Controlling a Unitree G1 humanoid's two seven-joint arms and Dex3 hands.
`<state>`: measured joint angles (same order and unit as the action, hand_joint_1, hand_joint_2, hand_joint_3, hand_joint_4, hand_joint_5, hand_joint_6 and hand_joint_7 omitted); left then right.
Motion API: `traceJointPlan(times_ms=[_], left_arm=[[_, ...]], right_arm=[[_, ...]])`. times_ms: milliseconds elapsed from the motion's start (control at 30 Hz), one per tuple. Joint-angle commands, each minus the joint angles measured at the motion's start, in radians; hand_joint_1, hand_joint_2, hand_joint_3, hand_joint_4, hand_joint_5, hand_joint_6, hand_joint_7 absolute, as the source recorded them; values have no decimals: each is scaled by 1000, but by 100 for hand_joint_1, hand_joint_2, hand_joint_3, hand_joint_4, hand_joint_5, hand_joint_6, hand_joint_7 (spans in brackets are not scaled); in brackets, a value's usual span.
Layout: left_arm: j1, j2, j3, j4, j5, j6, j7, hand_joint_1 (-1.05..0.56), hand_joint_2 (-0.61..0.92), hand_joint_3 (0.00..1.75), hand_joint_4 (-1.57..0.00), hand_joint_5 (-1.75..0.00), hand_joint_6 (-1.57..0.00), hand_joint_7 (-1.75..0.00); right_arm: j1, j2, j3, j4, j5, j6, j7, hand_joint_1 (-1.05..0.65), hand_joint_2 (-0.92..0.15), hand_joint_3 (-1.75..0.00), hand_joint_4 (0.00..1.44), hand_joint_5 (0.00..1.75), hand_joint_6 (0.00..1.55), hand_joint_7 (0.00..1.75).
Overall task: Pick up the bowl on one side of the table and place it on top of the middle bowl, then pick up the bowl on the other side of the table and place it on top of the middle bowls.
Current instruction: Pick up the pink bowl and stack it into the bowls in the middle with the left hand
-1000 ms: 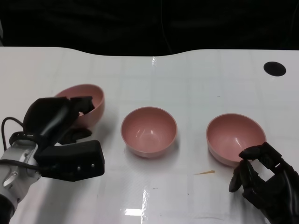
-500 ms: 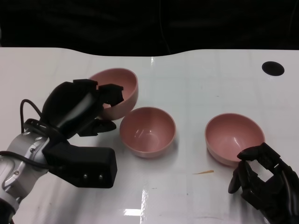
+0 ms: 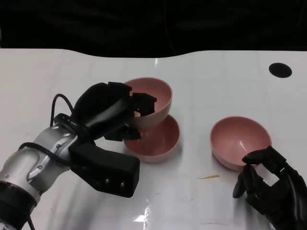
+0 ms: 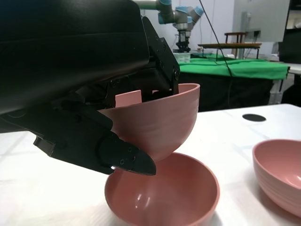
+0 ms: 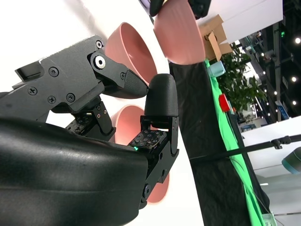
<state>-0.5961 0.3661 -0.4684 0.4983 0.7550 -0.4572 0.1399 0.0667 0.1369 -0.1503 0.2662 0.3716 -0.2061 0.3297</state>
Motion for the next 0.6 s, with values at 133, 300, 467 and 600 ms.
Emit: traceJointPlan(times_ms=[133, 300, 467, 600], left_arm=[[-32, -12, -5, 44, -12, -24, -24, -15, 92, 17, -79, -157, -84, -114], [-75, -48, -25, 156, -1, -59, 4, -12, 92, 15, -76, -165, -77, -131], [-124, -76, -42, 275, 12, -101, 49, -11, 92, 12, -73, -174, -58, -166], [-150, -92, -51, 338, 16, -106, 67, -11, 92, 15, -72, -175, -56, -169]], right_arm=[[6, 4, 1, -7, -2, -20, -10, -7, -65, -96, 86, 175, 69, 158], [1, 14, 3, -2, 2, -17, -15, -9, -64, -96, 87, 173, 72, 155], [-3, 26, 1, 5, 5, -27, -13, -9, -63, -95, 89, 171, 75, 149], [-5, 32, -3, 9, 12, -29, -11, -10, -62, -97, 90, 169, 78, 147]])
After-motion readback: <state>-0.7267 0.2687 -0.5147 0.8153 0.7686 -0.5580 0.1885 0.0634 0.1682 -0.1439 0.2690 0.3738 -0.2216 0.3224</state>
